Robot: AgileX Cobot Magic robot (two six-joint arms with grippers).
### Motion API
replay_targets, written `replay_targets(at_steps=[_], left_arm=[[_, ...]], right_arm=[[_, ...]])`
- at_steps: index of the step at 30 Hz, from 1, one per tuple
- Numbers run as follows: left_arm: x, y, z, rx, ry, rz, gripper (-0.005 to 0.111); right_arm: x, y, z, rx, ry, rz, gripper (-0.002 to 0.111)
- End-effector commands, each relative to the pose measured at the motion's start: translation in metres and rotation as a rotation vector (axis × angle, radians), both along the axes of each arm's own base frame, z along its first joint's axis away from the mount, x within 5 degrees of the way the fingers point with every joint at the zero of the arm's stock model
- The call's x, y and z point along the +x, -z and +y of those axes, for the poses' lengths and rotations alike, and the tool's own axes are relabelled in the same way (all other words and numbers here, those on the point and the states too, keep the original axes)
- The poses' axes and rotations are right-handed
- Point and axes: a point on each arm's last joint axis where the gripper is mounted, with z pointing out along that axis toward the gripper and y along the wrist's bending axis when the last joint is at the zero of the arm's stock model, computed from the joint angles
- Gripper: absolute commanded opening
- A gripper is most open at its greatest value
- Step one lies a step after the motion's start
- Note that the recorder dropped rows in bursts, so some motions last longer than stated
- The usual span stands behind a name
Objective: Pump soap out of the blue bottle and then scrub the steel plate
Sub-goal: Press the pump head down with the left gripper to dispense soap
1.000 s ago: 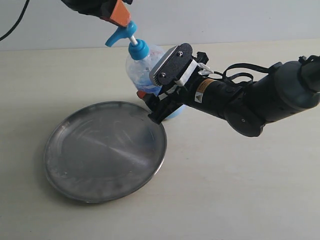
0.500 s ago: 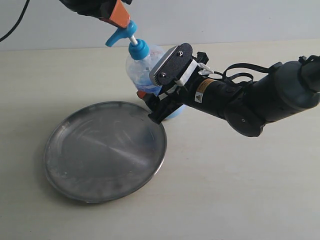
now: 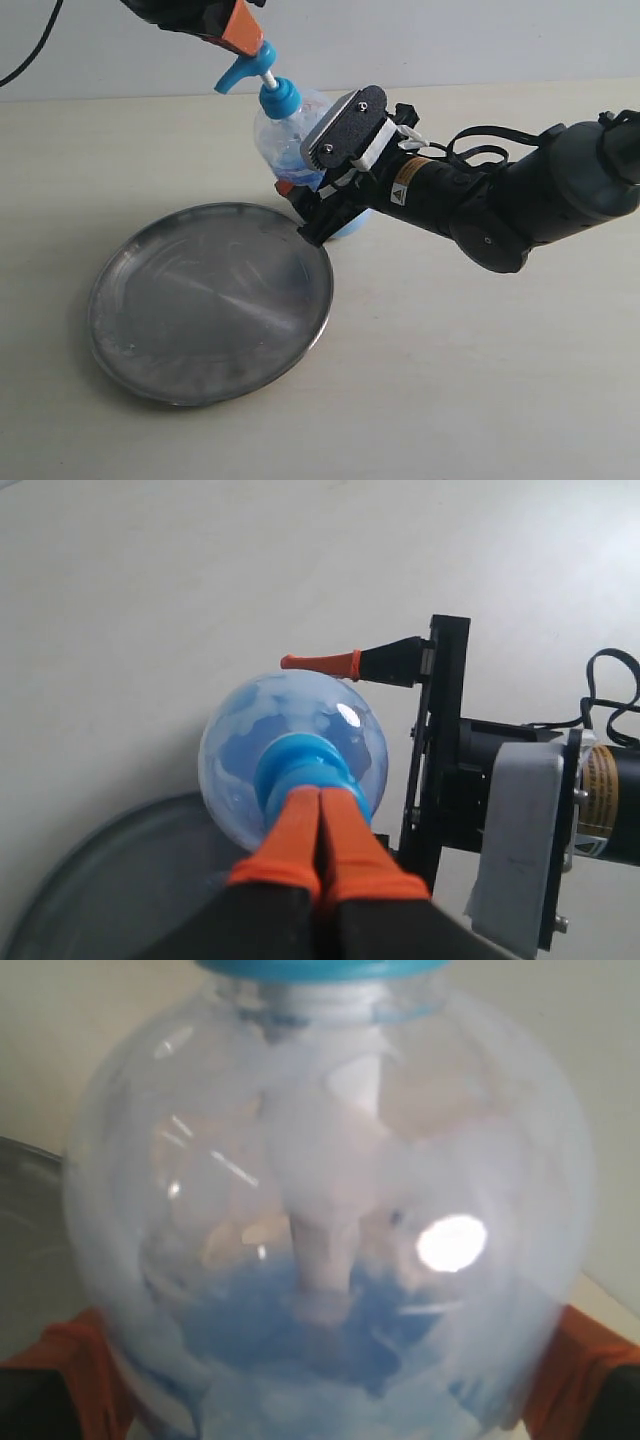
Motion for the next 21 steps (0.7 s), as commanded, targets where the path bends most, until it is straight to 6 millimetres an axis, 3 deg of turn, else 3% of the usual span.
replay_targets(at_steps=[1, 10, 21], left_arm=[[0.005, 0.025, -0.006, 0.038, 0.013, 0.089, 0.001], [0.004, 0.028, -0.006, 0.053, 0.021, 0.109, 0.001], [0.007, 0.050, -0.008, 0.104, 0.044, 0.195, 0.001]], right_arm=[[-0.001, -0.017, 0.004, 0.045, -0.040, -0.090, 0.000], [-0.002, -0.016, 0.005, 0.035, -0.062, -0.096, 0.000], [-0.004, -0.017, 0.008, 0.055, -0.091, -0.086, 0.000]])
